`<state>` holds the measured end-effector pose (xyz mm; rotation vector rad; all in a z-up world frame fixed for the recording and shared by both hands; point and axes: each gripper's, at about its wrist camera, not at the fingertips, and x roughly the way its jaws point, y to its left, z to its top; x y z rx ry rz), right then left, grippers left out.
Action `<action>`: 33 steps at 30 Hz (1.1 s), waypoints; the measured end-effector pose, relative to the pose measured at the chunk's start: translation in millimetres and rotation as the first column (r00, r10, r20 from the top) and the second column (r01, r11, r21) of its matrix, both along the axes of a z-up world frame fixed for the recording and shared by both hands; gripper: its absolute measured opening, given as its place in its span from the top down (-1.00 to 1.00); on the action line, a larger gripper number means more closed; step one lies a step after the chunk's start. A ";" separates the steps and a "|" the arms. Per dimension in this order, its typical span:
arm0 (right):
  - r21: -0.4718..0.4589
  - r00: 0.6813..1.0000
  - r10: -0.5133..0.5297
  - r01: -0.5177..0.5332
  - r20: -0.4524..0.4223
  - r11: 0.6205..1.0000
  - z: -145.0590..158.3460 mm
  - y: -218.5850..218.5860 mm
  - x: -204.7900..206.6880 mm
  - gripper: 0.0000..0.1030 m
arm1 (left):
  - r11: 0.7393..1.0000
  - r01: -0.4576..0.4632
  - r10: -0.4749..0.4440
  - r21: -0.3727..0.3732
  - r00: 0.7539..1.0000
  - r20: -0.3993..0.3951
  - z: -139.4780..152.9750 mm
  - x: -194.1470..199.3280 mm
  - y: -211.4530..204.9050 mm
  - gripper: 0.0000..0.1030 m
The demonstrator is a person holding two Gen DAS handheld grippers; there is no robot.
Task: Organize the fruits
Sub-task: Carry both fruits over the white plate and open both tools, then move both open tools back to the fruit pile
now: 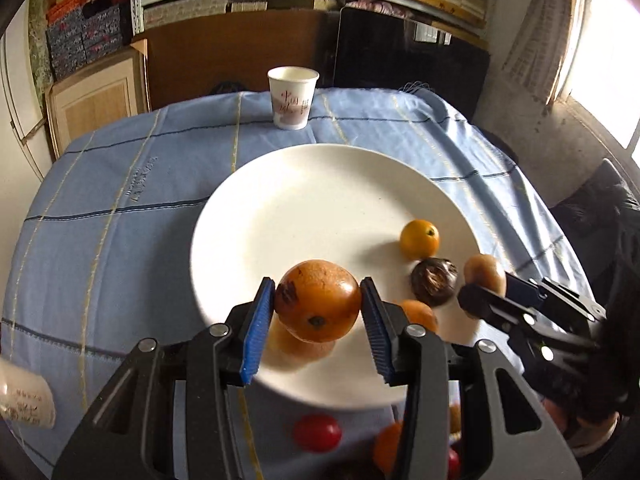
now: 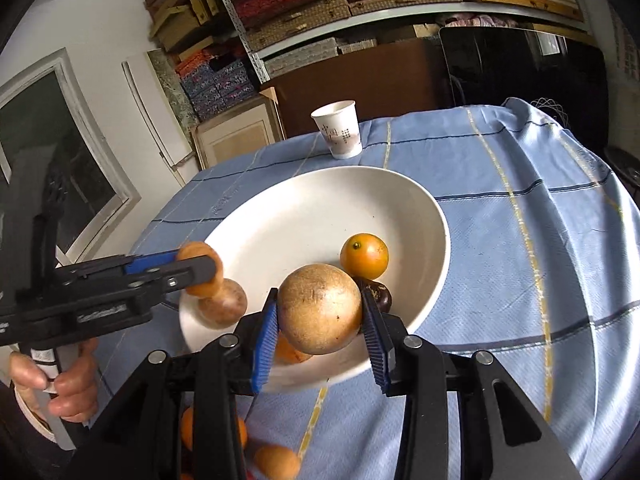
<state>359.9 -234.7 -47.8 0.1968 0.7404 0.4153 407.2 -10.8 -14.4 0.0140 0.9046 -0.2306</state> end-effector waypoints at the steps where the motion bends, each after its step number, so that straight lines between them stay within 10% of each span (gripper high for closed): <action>1: -0.003 1.000 0.006 -0.006 0.000 1.000 -0.5 0.6 1.2 0.17 | 1.000 -0.003 0.003 0.006 1.000 0.000 -0.7 2.9 -1.2 0.15; 5: 0.043 1.000 0.007 -0.008 0.018 0.999 8.1 -5.2 -7.3 -0.67 | 0.999 -0.052 0.051 0.014 0.997 0.057 13.3 -6.5 1.7 -0.72; 8: 0.059 0.998 0.004 -0.008 0.067 0.998 25.6 -9.8 -23.0 -0.88 | 0.997 -0.075 0.072 0.016 0.989 0.126 28.9 -36.5 7.8 -0.80; 17: 0.015 0.986 -0.019 0.017 0.166 1.000 19.2 -14.0 -84.0 -0.93 | 0.974 -0.219 0.227 -0.062 0.958 0.177 15.2 -138.5 52.6 -0.91; 26: -0.010 0.977 -0.057 0.060 0.205 0.998 18.1 -7.1 -133.1 -0.93 | 0.938 -0.300 0.311 -0.175 0.949 0.045 -22.7 -187.1 99.2 -0.91; 33: 0.021 0.988 0.092 -0.095 0.122 0.995 13.6 -0.3 -160.3 -0.93 | 0.934 -0.324 0.332 -0.150 0.943 0.028 -33.3 -196.5 110.4 -0.91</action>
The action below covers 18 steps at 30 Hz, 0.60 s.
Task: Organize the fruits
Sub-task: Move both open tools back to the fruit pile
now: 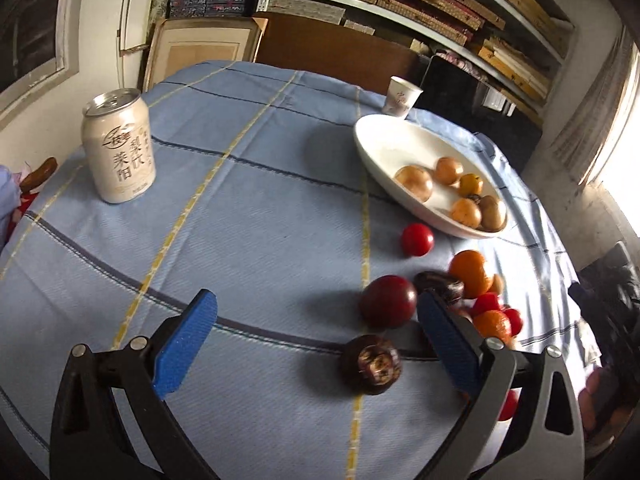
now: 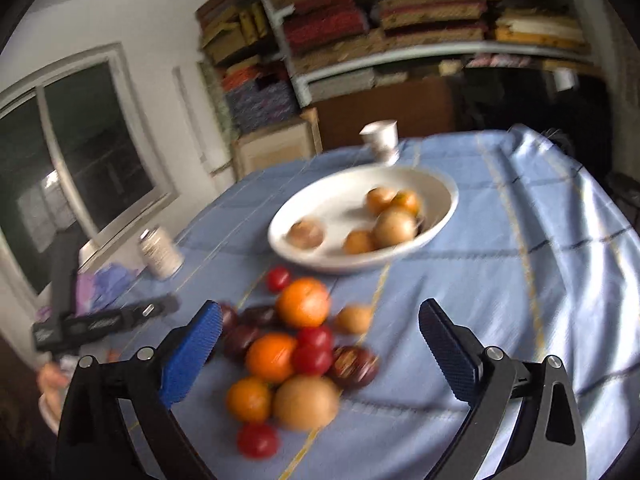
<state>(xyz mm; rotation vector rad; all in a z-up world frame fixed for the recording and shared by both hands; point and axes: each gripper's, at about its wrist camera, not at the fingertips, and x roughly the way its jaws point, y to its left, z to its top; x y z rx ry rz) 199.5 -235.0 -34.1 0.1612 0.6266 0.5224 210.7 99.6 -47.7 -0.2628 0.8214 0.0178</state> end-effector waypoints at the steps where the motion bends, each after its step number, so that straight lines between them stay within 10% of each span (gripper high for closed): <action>1: -0.003 0.999 0.026 -0.026 -0.019 1.000 -2.1 2.4 -3.7 -0.88 | 1.000 0.000 0.000 0.005 1.000 -0.005 -1.2 -0.4 -0.5 -0.91; 6: -0.105 0.994 0.096 -0.100 -0.050 0.989 -11.2 15.6 -27.2 -0.64 | 1.000 0.011 -0.011 0.010 1.000 -0.022 -5.7 -2.3 -1.9 -0.91; 11: -0.127 0.970 0.175 -0.197 -0.167 0.972 -25.5 21.7 -31.1 0.18 | 0.999 0.012 -0.011 0.036 1.000 -0.028 -7.0 -2.4 -5.3 -0.91; 18: -0.160 0.940 0.257 -0.296 -0.226 0.942 -36.1 37.5 -39.9 0.25 | 0.998 0.031 -0.029 0.048 0.999 -0.033 -7.5 -2.8 -10.2 -0.91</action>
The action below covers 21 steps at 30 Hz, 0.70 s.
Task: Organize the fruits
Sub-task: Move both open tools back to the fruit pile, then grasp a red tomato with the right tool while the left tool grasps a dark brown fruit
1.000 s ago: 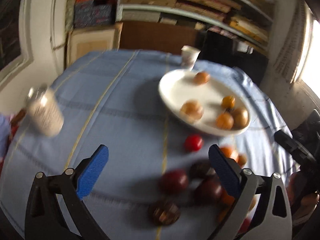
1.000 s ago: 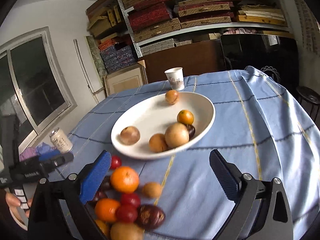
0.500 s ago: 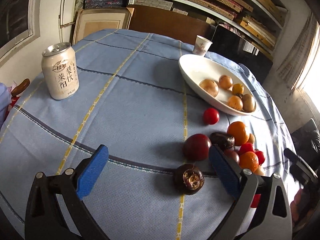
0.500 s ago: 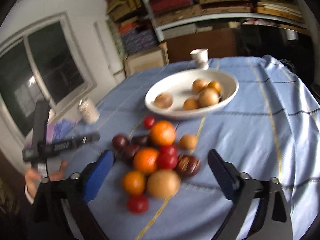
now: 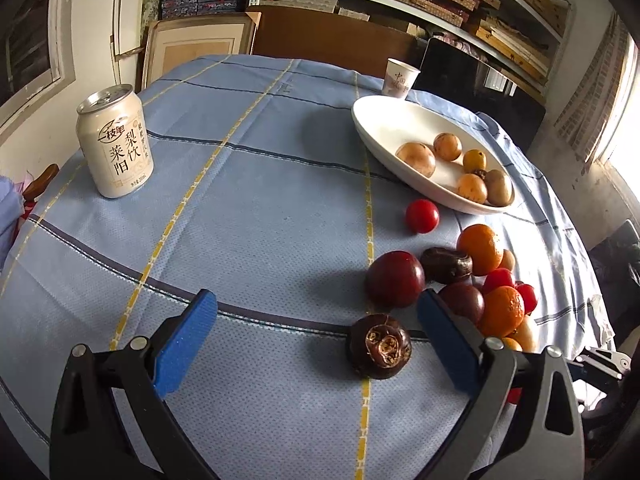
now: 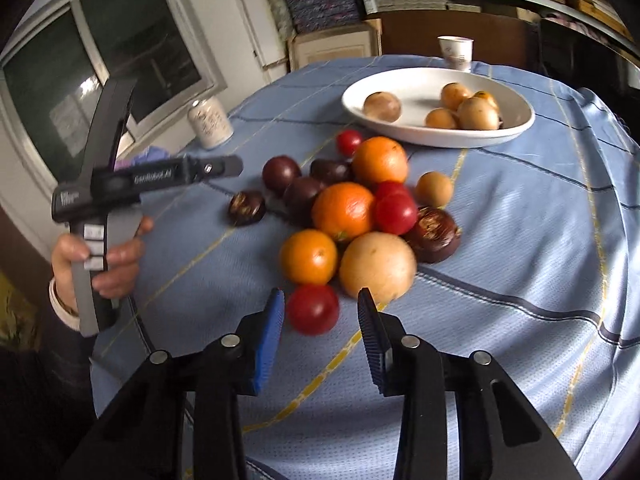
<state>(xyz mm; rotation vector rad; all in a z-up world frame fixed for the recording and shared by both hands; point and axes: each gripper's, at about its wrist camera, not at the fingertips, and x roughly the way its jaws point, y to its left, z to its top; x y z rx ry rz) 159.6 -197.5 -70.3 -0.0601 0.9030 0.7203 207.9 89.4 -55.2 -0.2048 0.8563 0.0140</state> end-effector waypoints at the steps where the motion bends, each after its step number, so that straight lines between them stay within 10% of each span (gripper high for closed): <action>1: -0.002 1.000 0.011 -0.011 -0.005 1.000 -1.2 2.1 -0.7 0.25 | 1.000 0.002 -0.002 -0.001 1.000 0.000 0.1 -0.1 -0.3 -0.91; 21: -0.016 0.999 0.017 -0.017 -0.032 1.000 -10.3 9.2 3.5 0.41 | 1.000 0.006 -0.006 0.005 1.000 -0.009 -2.2 -1.9 0.5 -0.91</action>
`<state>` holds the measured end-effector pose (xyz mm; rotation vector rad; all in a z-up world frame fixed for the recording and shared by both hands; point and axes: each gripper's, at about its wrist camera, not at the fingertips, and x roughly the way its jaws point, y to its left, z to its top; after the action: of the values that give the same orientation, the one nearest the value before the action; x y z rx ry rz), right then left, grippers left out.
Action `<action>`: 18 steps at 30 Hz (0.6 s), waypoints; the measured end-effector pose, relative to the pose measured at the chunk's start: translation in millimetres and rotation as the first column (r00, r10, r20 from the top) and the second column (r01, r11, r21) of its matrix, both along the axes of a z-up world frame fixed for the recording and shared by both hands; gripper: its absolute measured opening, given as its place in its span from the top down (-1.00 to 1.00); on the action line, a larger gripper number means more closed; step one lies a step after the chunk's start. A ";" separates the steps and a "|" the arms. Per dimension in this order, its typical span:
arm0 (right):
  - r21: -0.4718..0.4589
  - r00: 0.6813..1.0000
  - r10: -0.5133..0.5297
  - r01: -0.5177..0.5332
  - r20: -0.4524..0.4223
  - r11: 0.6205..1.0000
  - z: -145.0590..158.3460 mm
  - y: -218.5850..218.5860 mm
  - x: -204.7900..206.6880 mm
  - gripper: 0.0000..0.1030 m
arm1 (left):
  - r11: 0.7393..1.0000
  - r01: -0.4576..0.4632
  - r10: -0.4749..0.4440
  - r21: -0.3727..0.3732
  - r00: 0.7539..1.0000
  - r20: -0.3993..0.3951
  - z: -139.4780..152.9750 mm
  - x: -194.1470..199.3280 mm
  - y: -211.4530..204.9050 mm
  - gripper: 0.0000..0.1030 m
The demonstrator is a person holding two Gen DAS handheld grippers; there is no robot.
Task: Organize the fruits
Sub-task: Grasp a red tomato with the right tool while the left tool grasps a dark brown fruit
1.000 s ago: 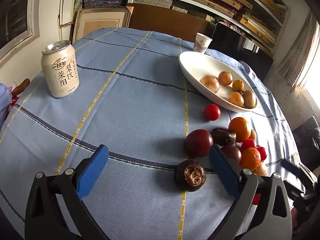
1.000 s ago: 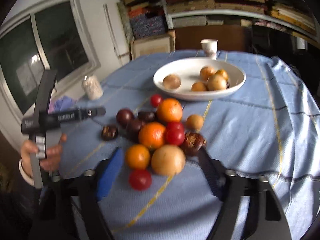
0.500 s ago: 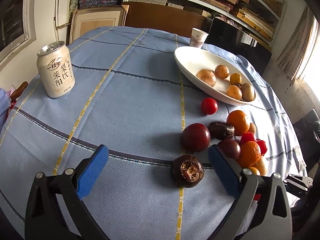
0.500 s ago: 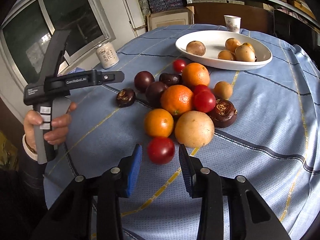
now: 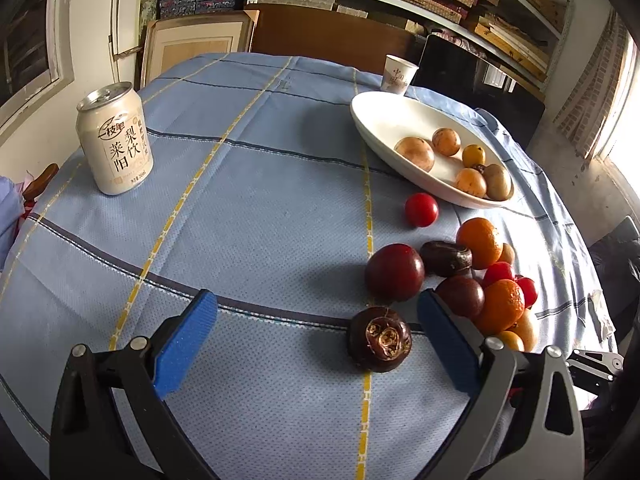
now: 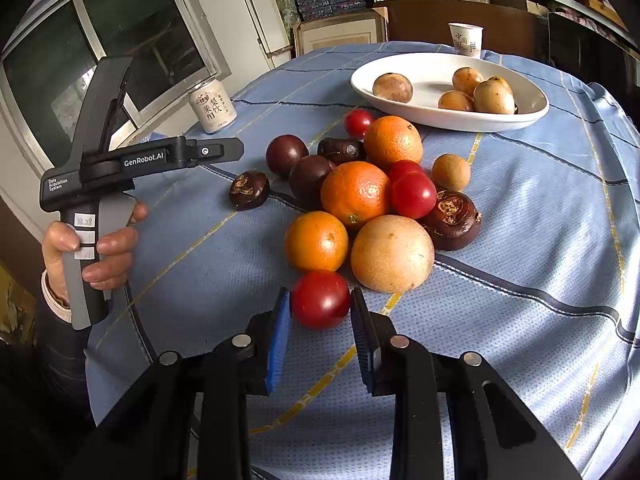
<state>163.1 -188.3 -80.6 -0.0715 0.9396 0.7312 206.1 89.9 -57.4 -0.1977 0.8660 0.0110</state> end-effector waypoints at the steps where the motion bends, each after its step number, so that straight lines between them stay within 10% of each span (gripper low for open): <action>1: 0.000 1.000 0.001 -0.001 0.000 1.000 -0.1 0.3 0.3 0.41 | 1.000 0.000 0.000 0.001 1.000 0.000 0.0 0.0 0.0 -0.91; 13: 0.152 0.996 -0.090 0.087 0.013 0.985 19.6 -32.2 9.8 0.42 | 0.978 0.171 -0.172 0.120 0.985 -0.005 -2.7 -9.1 -29.0 -0.90; 18: 0.153 0.995 -0.102 0.100 0.009 0.983 19.3 -34.6 11.8 0.41 | 0.950 0.272 -0.267 0.153 0.962 -0.048 -13.0 -10.1 -50.7 -0.37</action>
<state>174.9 -222.8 -61.3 0.1040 0.8624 0.7052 195.9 39.2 -70.4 0.0714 0.9092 -0.1730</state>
